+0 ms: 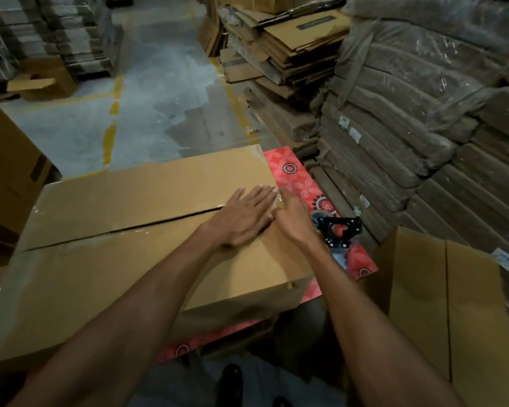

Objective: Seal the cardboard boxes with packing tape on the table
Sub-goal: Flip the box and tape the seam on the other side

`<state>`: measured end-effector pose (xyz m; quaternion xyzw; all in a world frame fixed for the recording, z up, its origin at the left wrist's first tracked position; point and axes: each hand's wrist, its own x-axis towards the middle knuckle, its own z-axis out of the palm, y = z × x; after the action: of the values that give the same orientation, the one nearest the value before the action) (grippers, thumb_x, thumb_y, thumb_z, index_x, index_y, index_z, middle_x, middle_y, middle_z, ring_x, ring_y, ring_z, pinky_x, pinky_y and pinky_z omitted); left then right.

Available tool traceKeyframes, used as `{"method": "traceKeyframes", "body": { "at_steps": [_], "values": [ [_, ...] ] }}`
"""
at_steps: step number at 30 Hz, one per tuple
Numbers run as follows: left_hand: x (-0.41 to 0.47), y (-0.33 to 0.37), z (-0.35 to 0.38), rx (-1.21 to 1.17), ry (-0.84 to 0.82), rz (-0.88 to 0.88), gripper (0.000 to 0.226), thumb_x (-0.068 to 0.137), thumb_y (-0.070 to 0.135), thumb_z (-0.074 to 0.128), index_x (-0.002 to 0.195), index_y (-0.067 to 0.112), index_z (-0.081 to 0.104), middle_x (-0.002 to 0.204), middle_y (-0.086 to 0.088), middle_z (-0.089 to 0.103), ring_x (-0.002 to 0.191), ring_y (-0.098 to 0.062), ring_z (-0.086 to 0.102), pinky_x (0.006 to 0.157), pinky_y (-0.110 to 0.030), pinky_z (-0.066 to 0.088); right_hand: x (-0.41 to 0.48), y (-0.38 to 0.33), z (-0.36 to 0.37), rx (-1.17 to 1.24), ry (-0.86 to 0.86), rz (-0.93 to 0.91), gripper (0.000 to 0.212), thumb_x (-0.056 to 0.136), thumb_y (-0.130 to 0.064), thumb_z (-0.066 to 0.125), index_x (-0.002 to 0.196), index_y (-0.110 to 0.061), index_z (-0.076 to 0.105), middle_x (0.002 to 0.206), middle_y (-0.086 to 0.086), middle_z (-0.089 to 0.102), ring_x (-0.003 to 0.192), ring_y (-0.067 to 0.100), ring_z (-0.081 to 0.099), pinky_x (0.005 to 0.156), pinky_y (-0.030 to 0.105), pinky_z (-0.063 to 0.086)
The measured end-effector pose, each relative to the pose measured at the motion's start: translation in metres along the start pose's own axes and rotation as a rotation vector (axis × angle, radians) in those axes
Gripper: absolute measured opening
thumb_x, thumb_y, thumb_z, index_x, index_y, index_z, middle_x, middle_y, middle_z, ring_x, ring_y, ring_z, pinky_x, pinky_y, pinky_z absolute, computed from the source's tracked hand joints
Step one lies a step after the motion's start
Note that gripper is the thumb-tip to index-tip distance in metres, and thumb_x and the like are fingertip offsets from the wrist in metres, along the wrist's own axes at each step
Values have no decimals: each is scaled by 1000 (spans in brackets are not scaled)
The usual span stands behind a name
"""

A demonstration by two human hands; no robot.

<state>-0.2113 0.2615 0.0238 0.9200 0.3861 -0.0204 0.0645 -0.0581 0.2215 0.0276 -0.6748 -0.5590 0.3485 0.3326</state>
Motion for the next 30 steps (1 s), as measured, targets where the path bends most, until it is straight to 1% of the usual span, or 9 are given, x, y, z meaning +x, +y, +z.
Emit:
{"method": "traceKeyframes", "body": {
  "at_steps": [4, 7, 10, 14, 16, 20, 25, 28, 30],
  "values": [
    [39, -26, -7, 2, -31, 99, 59, 107, 44, 22, 161, 22, 10, 168, 6, 6, 154, -9, -2, 125, -42, -3, 29, 13, -6, 323, -178, 84, 65, 85, -10, 57, 149, -19, 48, 147, 1, 56, 134, 20, 52, 113, 40, 41],
    [68, -43, -13, 12, -14, 199, 52, 106, 43, 19, 147, 24, 43, 158, 4, 37, 152, -13, 16, 124, -45, 4, 35, 35, -12, 599, -181, 230, 28, 102, -19, 53, 125, -19, 70, 119, -2, 73, 111, 13, 68, 96, 35, 52],
    [89, -51, -8, 113, 64, 262, 57, 104, 51, 10, 118, 28, 60, 120, 6, 57, 131, -18, 43, 118, -44, 17, 16, 83, -16, 303, 209, 424, 20, 94, -16, 61, 83, -28, 72, 78, -11, 68, 76, 12, 66, 70, 31, 47],
    [110, -56, -5, 66, 127, 218, 53, 105, 51, 16, 109, 31, 65, 96, 9, 48, 112, -18, 47, 114, -43, 21, -10, 161, -5, -340, 308, 806, 74, 89, -46, 64, 147, -9, 37, 137, 21, 53, 125, 41, 52, 103, 52, 45],
    [119, -57, -6, 59, 129, 164, 50, 104, 50, 19, 107, 31, 65, 100, 6, 54, 116, -19, 46, 115, -43, 18, -11, 175, 4, -342, 281, 845, 73, 93, -40, 65, 145, 1, 36, 140, 29, 46, 127, 44, 49, 104, 52, 45],
    [127, -51, -6, 60, 123, 77, 51, 100, 50, 23, 107, 34, 70, 110, 0, 60, 119, -21, 45, 115, -42, 16, -5, 177, 12, -300, 218, 794, 16, 98, -14, 58, 106, -1, 63, 96, 11, 63, 81, 21, 60, 71, 33, 54],
    [128, -41, -22, 4, -69, 8, 63, 95, 71, 22, 108, 38, 74, 112, 2, 59, 120, -21, 43, 117, -48, 14, 10, 133, -26, -60, 296, 807, 30, 98, -34, 57, 77, -12, 55, 73, 6, 53, 80, 26, 53, 68, 29, 43],
    [120, -45, -41, -347, -80, 65, 43, 101, 62, 35, 102, 39, 71, 103, 11, 64, 111, -13, 52, 115, -37, 26, 22, 98, -57, 206, 311, 746, 17, 63, -24, 60, 67, -8, 63, 67, 15, 61, 58, 28, 55, 49, 31, 41],
    [122, -49, -47, -843, 167, -112, 25, 100, 44, 53, 103, 30, 73, 103, 8, 72, 95, -6, 65, 89, -17, 47, 29, 72, -70, 500, 258, 626, 8, 58, -17, 54, 62, -11, 54, 55, 8, 46, 42, 20, 38, 44, 24, 29]
  ]
}}
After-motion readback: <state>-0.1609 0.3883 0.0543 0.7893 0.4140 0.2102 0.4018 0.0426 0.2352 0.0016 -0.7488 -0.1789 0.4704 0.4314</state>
